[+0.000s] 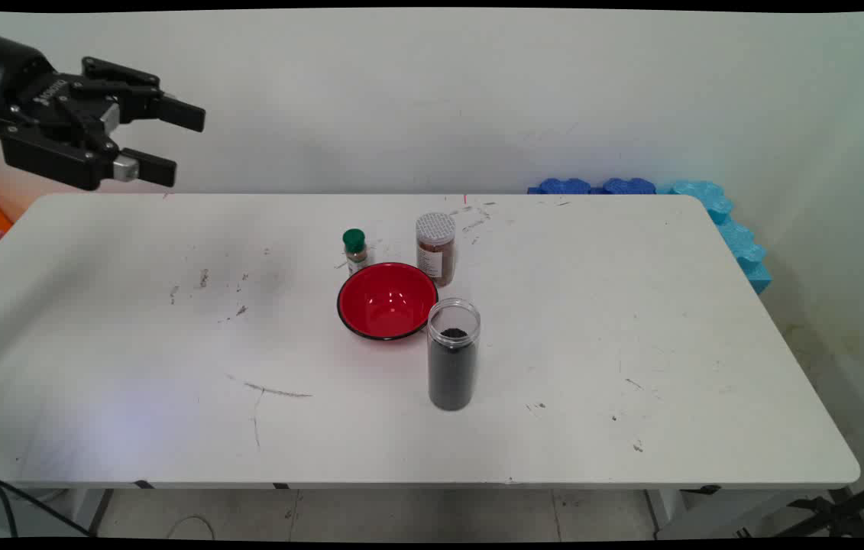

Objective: Pick up the black seasoning powder from the table

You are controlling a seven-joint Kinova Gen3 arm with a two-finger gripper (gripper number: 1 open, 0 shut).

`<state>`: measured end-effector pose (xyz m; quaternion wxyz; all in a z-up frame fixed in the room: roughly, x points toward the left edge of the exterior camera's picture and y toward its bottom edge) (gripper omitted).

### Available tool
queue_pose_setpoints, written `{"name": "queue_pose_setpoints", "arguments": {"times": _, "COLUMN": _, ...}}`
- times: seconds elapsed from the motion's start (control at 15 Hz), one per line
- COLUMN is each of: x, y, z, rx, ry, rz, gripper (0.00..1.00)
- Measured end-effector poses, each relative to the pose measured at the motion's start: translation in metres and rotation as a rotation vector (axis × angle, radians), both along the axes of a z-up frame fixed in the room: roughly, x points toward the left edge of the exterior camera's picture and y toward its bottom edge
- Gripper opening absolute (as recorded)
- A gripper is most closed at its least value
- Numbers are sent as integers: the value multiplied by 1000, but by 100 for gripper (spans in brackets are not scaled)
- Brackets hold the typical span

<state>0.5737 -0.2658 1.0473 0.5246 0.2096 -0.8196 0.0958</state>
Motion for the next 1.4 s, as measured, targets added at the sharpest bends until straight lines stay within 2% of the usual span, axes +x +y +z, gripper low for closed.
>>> {"name": "queue_pose_setpoints", "arguments": {"times": 0.8, "x": -25, "y": -3, "z": -46, "rx": -9, "ry": 51, "rz": -17, "gripper": 100}}
{"name": "queue_pose_setpoints", "arguments": {"times": 1.4, "x": -72, "y": -4, "z": -99, "rx": 11, "ry": 81, "rz": 16, "gripper": 100}}
